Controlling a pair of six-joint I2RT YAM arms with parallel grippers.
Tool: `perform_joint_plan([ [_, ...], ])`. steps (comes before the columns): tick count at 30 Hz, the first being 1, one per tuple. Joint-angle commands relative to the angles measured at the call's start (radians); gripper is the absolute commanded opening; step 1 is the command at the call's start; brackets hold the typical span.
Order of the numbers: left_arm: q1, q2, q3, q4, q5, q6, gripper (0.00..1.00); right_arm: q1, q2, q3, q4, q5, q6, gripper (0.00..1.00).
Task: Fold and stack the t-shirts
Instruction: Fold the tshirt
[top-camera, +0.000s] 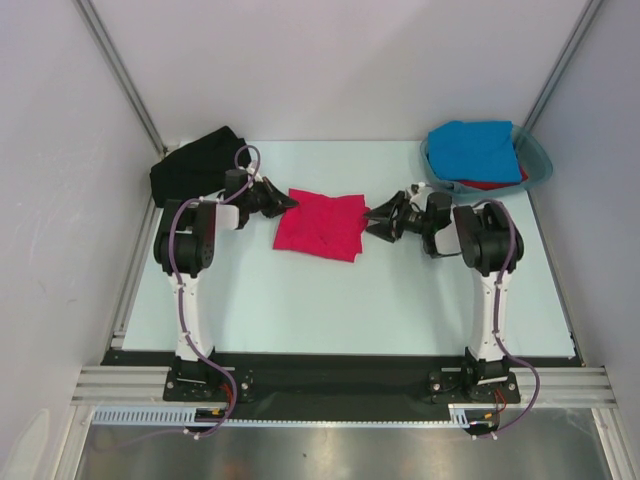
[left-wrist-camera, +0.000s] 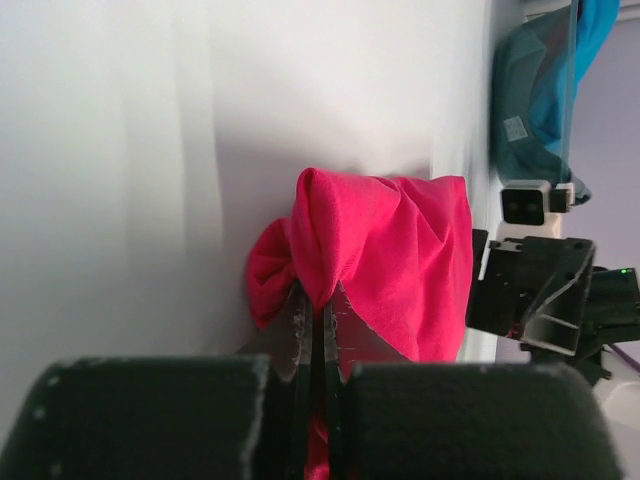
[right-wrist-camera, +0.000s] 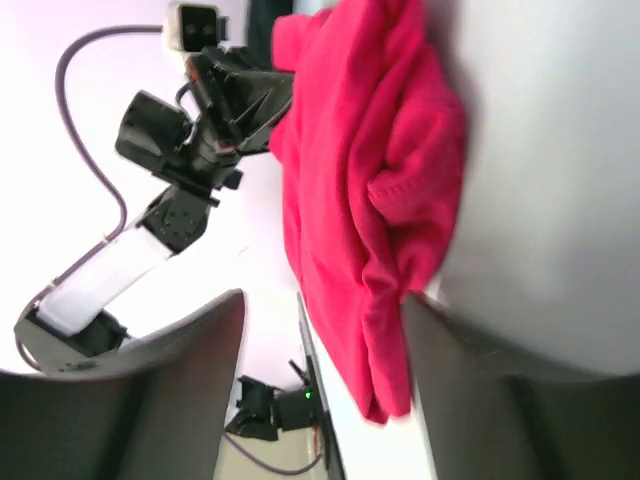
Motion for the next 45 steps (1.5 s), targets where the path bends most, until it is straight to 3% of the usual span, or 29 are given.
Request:
perform_joint_plan([
  [1,-0.009,-0.017,0.028,0.005,0.029,0.025,0.01,-0.028,-0.156,-0.001,-0.269,0.070,-0.244,0.74],
  [3,-0.009,-0.018,0.030,0.000,0.026,0.027,0.00,-0.024,-0.216,0.065,-0.625,0.147,-0.478,0.75],
  [6,-0.009,-0.014,0.033,0.005,0.027,0.024,0.00,-0.005,-0.247,0.169,-0.891,0.265,-0.602,0.66],
  [7,-0.009,-0.011,0.034,0.005,0.027,0.022,0.00,-0.002,-0.244,0.186,-0.919,0.286,-0.622,0.59],
  [8,-0.007,-0.011,0.033,0.008,0.027,0.021,0.00,-0.001,-0.236,0.206,-0.954,0.293,-0.629,0.38],
  [11,-0.009,-0.011,0.031,0.008,0.027,0.021,0.00,0.018,-0.219,0.225,-0.988,0.314,-0.647,0.00],
  [17,-0.009,-0.016,0.034,-0.003,0.027,0.025,0.00,0.079,-0.224,0.232,-1.071,0.414,-0.690,0.00],
  [35,-0.018,-0.018,0.033,-0.015,0.024,0.025,0.00,0.266,-0.158,0.309,-1.072,0.411,-0.627,0.00],
  [39,-0.024,-0.028,0.024,-0.020,0.020,0.030,0.00,0.251,-0.213,0.289,-1.134,0.548,-0.647,0.00],
  [42,-0.026,-0.056,0.004,-0.035,-0.012,0.045,0.13,0.234,-0.283,0.291,-1.226,0.691,-0.698,0.01],
  [45,-0.026,-0.099,-0.022,-0.041,-0.028,0.070,0.22,0.230,-0.359,0.292,-1.307,0.809,-0.739,0.14],
])
